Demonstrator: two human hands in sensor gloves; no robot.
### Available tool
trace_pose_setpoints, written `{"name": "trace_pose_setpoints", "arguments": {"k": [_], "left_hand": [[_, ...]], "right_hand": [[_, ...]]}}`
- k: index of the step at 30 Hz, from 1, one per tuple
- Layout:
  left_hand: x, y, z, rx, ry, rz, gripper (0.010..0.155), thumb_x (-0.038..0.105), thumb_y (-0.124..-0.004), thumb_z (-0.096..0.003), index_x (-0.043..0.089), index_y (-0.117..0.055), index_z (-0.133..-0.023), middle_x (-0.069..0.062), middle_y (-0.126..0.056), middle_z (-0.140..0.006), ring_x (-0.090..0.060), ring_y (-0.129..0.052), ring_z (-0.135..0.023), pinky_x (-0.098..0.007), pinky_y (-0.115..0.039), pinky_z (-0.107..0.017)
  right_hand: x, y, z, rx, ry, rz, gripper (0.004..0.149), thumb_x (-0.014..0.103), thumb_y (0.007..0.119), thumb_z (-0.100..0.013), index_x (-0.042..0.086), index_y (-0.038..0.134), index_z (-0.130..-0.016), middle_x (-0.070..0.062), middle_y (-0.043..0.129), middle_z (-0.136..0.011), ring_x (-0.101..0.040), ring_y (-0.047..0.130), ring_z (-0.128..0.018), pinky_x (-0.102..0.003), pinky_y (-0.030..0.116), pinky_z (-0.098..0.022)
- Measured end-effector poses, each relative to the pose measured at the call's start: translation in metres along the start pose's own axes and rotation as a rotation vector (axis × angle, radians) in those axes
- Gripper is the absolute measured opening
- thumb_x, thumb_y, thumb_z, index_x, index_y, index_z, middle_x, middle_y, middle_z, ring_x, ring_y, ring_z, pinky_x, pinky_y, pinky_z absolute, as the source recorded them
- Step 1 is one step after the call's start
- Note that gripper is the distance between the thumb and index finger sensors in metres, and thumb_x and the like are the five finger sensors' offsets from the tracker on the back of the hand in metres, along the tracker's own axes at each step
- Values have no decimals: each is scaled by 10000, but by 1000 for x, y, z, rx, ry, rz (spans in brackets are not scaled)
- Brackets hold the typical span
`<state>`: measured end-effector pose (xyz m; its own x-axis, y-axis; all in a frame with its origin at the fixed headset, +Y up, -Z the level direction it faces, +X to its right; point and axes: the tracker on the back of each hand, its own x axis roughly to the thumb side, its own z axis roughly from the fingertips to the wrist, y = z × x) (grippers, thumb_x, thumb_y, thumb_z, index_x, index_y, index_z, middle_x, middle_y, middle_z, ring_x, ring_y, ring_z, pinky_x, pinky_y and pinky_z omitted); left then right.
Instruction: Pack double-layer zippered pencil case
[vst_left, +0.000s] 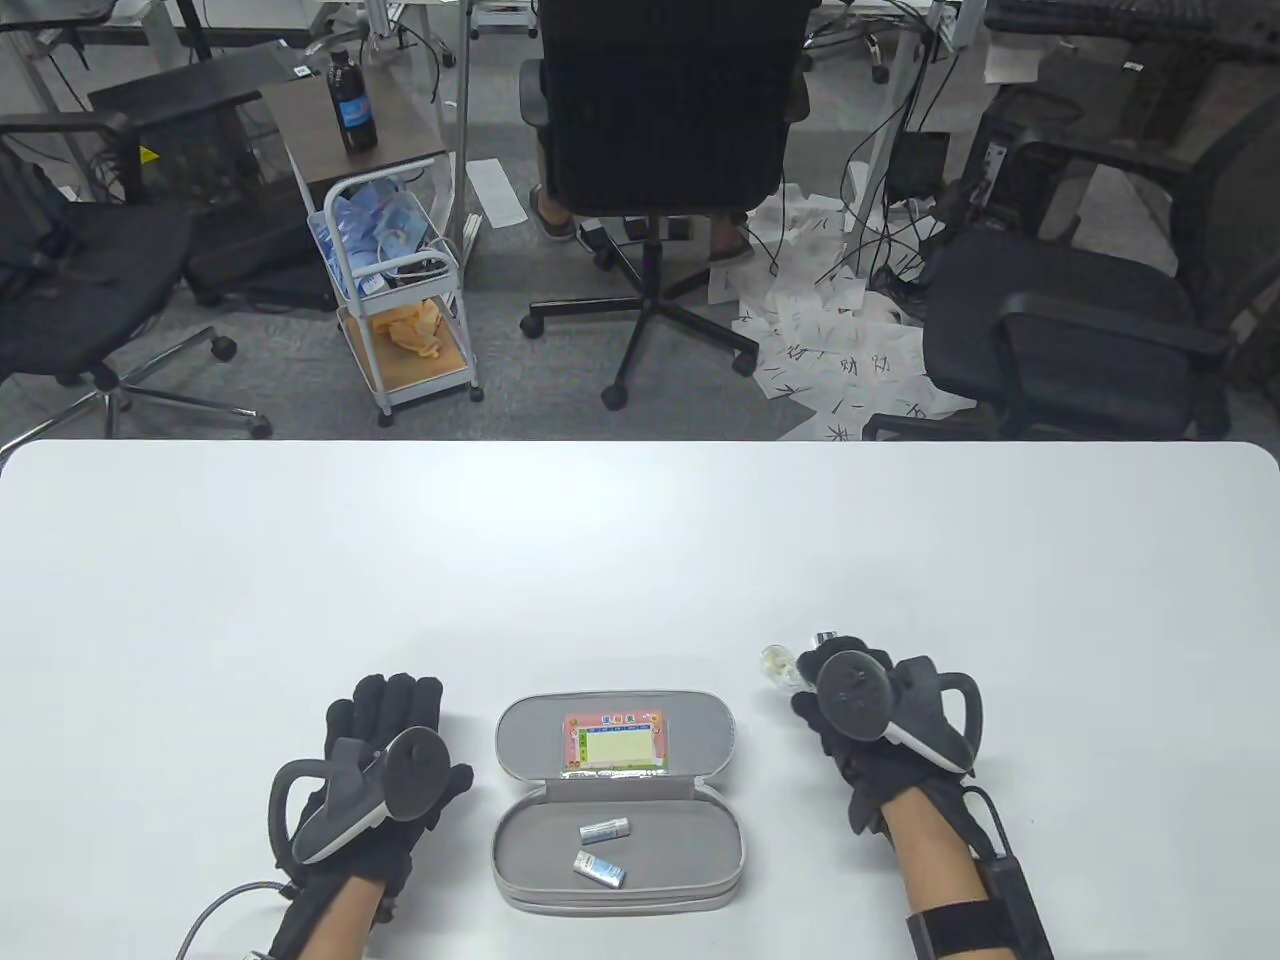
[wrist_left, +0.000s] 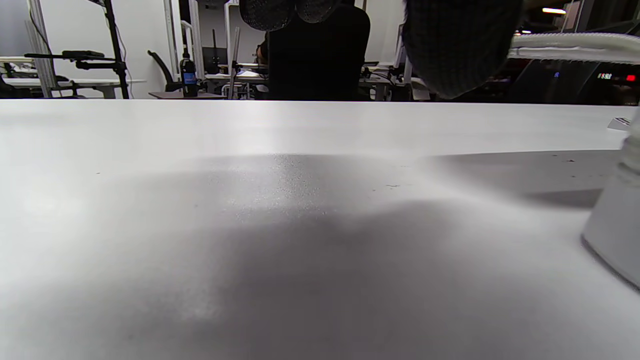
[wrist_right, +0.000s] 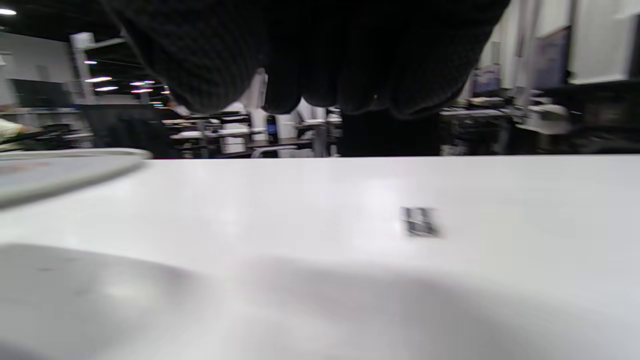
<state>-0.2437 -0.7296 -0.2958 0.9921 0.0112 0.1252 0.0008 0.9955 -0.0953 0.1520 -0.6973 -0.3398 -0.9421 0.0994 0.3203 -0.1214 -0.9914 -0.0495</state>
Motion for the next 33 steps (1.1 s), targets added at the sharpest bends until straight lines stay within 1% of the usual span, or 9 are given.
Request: {"name": "trace_pose_setpoints", "arguments": {"k": [4,8,15,17,20,23,26,29,33], "left_hand": [[-1,0,1,-2,7,2,892,543,-828,-524,120,-407,-1187,-211,-444,-1213,-508,-350,-1077,-627,-311,-736],[-2,0,1,-2,12,4,891,540,-829,-524,118,-408,-1186,-210,-444,-1213,-507,-349,-1076,-627,-310,-736],[1,-1,1,-9,1,-3,881,533,-826,-529,125,-407,-1187,-202,-445,-1215,-503,-340,-1077,-625,-310,-736],[1,-1,1,-8,-1,-1,880,534,-827,-529,127,-408,-1187,-199,-445,-1215,-504,-339,-1077,-625,-309,-736],[0,-1,1,-7,-6,7,874,532,-826,-531,135,-406,-1188,-189,-439,-1219,-501,-312,-1077,-625,-301,-736],[-1,0,0,-5,-17,25,866,524,-826,-535,137,-409,-1188,-186,-439,-1219,-497,-297,-1076,-624,-297,-735],[-1,-1,0,-4,-15,42,860,519,-824,-539,137,-408,-1188,-186,-435,-1219,-490,-283,-1074,-614,-285,-734],[0,-3,-1,-12,-8,17,859,519,-823,-540,139,-407,-1188,-180,-428,-1220,-478,-266,-1074,-599,-271,-732],[-1,-4,-1,-13,-9,36,857,516,-822,-542,138,-404,-1188,-179,-423,-1221,-475,-259,-1073,-597,-267,-731]], "right_hand": [[58,5,9,99,-265,56,513,414,779,-443,190,748,-904,-87,727,-944,-297,771,-784,-428,753,-615],[88,14,22,121,-397,233,508,458,810,-426,232,795,-880,-44,713,-929,-284,728,-800,-477,689,-660],[99,26,26,215,-460,248,498,512,847,-409,264,838,-842,-6,726,-894,-261,717,-789,-481,669,-669],[93,21,24,183,-443,198,536,570,822,-389,283,836,-842,4,735,-905,-256,733,-791,-476,678,-668],[56,-7,16,-10,-275,-62,534,580,771,-404,282,823,-844,-8,723,-987,-287,722,-851,-480,669,-664],[7,-26,5,-172,4,-111,439,464,756,-483,268,810,-872,-20,783,-984,-283,787,-854,-452,721,-639],[-40,-19,-17,-50,314,-80,476,412,718,-521,231,735,-960,-74,736,-1049,-313,766,-901,-452,721,-654],[-70,5,-39,11,477,-72,484,374,730,-518,214,721,-975,-103,738,-1046,-309,810,-866,-423,768,-617],[-85,44,-64,220,621,-68,593,446,758,-498,231,622,-1034,-149,719,-1047,-322,854,-824,-399,820,-559]]}}
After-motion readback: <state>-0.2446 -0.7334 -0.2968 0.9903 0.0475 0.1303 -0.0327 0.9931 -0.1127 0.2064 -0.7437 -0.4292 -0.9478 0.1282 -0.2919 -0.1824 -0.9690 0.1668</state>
